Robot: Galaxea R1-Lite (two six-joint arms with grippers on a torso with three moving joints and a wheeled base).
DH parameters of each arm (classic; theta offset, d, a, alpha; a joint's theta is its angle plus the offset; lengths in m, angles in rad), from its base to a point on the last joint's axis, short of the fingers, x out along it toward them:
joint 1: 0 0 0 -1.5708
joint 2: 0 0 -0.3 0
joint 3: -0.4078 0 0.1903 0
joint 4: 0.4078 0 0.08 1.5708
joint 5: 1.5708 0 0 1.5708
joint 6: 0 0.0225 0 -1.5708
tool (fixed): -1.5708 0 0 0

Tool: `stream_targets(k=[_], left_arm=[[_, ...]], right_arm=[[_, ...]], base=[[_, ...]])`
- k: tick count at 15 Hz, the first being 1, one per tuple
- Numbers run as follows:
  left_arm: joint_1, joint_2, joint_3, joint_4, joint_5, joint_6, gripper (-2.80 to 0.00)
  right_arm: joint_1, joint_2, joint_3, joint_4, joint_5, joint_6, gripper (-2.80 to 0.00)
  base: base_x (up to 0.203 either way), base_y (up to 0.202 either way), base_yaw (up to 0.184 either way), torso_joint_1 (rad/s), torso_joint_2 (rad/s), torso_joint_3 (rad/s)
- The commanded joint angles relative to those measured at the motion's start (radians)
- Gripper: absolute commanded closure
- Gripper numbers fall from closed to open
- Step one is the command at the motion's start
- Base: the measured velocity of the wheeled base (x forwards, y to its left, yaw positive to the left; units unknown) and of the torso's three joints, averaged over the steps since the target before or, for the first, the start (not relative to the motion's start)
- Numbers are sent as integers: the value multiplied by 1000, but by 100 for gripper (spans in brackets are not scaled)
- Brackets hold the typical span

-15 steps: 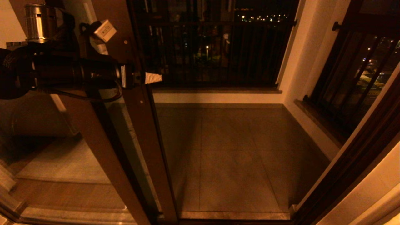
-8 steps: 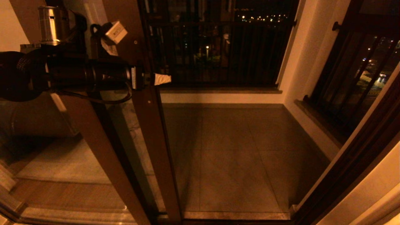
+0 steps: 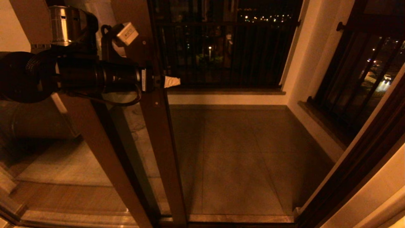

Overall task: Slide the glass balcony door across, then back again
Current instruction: Close the slid door

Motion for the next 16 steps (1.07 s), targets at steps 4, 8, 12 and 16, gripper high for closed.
stream_targets(k=[4,8,12,16], left_arm=[[-24,16,-22,-2,3,0,-280],[-45,15,-23,-2,11,0,-280],[-62,13,-23,-2,11,-1,-280],[-72,8,-20,-2,15,-3,-280]], right_arm=[[0,1,-1,0,1,0,0],[0,1,-1,0,1,0,0],[0,1,1,0,1,0,0],[0,1,1,0,1,0,0]], base=[[0,0,0,0,0,0],[0,0,0,0,0,0],[0,0,0,0,0,0],[0,0,0,0,0,0]])
